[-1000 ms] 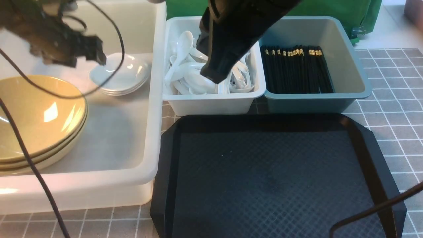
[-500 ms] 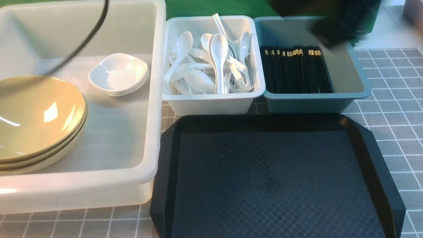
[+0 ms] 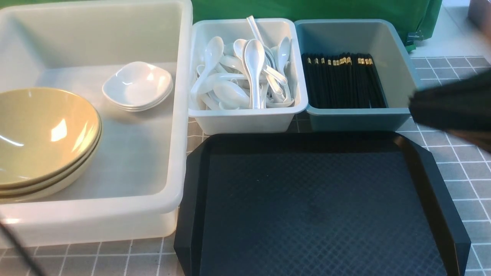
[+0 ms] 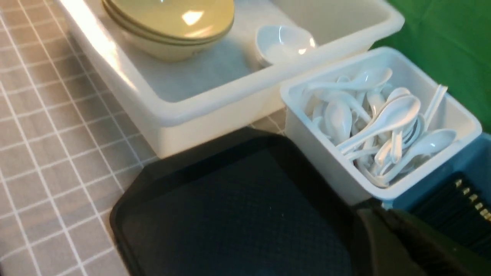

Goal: On grey table put chopsticks spoon bowls plates into blue grey white boxes.

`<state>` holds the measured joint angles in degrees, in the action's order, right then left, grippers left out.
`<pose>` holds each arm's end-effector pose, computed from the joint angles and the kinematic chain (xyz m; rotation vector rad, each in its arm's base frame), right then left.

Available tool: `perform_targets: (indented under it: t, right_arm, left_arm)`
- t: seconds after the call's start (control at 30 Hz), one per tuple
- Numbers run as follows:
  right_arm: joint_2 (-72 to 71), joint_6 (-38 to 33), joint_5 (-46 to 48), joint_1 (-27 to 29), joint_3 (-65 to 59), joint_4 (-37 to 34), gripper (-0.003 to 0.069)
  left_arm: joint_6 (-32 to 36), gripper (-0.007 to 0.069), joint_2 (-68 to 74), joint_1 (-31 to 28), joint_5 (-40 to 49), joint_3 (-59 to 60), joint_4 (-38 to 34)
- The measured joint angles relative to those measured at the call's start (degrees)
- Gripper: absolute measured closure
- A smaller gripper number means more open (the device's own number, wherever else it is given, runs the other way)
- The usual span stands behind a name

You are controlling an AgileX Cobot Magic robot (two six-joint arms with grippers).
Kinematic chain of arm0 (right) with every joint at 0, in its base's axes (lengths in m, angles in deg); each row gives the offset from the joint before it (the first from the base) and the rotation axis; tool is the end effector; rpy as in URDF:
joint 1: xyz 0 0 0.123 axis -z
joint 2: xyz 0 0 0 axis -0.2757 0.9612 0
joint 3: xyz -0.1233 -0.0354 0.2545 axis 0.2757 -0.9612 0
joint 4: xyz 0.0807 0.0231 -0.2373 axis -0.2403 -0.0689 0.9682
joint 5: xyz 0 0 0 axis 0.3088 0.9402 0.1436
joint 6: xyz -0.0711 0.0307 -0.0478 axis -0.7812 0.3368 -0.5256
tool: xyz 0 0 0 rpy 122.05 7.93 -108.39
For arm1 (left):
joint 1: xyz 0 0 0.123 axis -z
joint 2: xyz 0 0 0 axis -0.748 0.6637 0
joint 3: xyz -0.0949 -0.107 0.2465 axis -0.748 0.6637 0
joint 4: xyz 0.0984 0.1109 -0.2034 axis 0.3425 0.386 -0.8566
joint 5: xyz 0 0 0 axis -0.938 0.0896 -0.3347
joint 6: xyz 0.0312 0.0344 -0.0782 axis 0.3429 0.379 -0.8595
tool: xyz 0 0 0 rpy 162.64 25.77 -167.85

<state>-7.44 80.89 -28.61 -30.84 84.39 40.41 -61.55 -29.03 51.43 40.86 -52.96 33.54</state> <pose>0.1113 0.1105 0.4121 -0.9679 1.7699 0.3185 0.0631 -0.0106 0.3595 0.2002 1.8741 -0.0404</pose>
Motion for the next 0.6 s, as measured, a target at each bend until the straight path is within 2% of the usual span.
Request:
perform_targets:
  t: [0.13, 0.27, 0.6]
  right_arm:
    - [-7.25, 0.22, -10.84, 0.0, -10.41, -2.52, 0.0614]
    - [-9.21, 0.27, -16.69, 0.0, -14.62, -3.29, 0.0614]
    - [-9.21, 0.33, -17.85, 0.0, -15.47, -3.47, 0.0614]
  left_arm:
    - [0.0, 0.0636, -5.3, 0.0, -0.06, 4.19, 0.91]
    - [0.0, 0.0636, -6.28, 0.0, -0.14, 6.6, 1.94]
    - [0.16, 0.0636, -6.28, 0.0, -0.13, 7.12, 2.5]
